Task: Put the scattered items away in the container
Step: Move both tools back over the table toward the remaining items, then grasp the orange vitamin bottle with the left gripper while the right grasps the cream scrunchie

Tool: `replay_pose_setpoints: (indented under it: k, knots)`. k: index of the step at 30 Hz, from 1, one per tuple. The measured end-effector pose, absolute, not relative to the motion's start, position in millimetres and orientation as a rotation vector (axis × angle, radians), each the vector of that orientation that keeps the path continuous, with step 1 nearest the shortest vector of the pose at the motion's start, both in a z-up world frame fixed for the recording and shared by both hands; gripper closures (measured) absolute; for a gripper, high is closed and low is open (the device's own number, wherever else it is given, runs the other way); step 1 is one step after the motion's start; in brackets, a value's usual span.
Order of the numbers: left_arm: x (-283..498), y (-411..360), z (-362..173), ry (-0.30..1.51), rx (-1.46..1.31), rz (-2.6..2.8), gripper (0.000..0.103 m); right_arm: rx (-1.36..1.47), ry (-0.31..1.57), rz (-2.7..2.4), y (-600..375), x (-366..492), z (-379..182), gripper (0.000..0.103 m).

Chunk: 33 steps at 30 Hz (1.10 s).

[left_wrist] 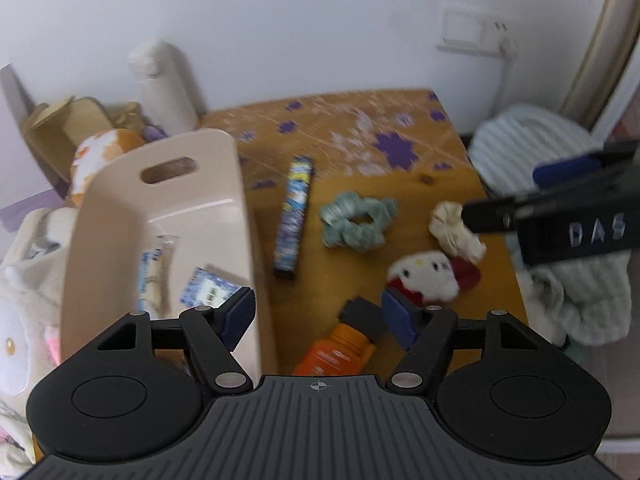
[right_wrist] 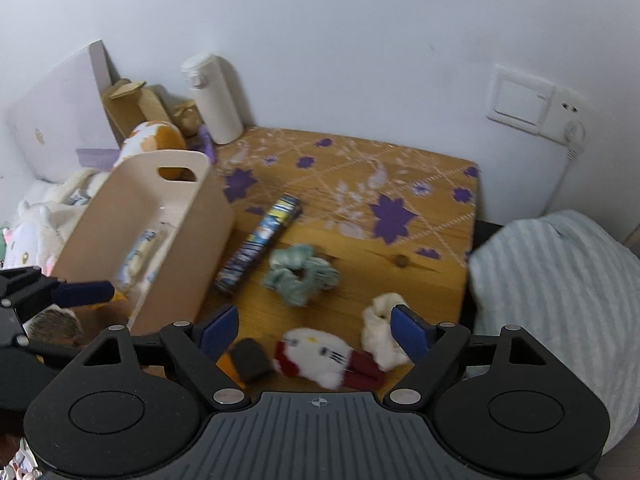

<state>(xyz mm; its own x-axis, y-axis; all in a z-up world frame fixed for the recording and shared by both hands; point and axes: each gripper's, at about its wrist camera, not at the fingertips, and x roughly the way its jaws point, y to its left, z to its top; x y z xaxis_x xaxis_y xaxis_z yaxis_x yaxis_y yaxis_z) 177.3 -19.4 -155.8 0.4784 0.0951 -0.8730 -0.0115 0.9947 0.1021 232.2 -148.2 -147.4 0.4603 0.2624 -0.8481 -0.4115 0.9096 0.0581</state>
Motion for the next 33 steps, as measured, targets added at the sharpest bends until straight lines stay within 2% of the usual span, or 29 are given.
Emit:
replay_pose_setpoints:
  k: [9,17,28,33]
  knots:
    - [186.5,-43.9,-191.7,1.173,0.189,0.034,0.03,-0.174,1.069,0.416,-175.7,243.5,-174.8,0.012]
    - [191.0,-53.0,-224.5,1.249,0.257,0.036,0.03,-0.162,1.126,0.395,-195.6,258.9,-204.6,0.012]
    - [193.9,-61.1,-262.5,1.262,0.406,0.125,0.03,-0.147,1.175,0.382,-199.0,284.8,-240.6,0.012]
    - [193.3,-70.9,-276.1,1.254,0.488,0.162,0.024,-0.153,1.192,0.387,-193.5,293.7,-254.2,0.012]
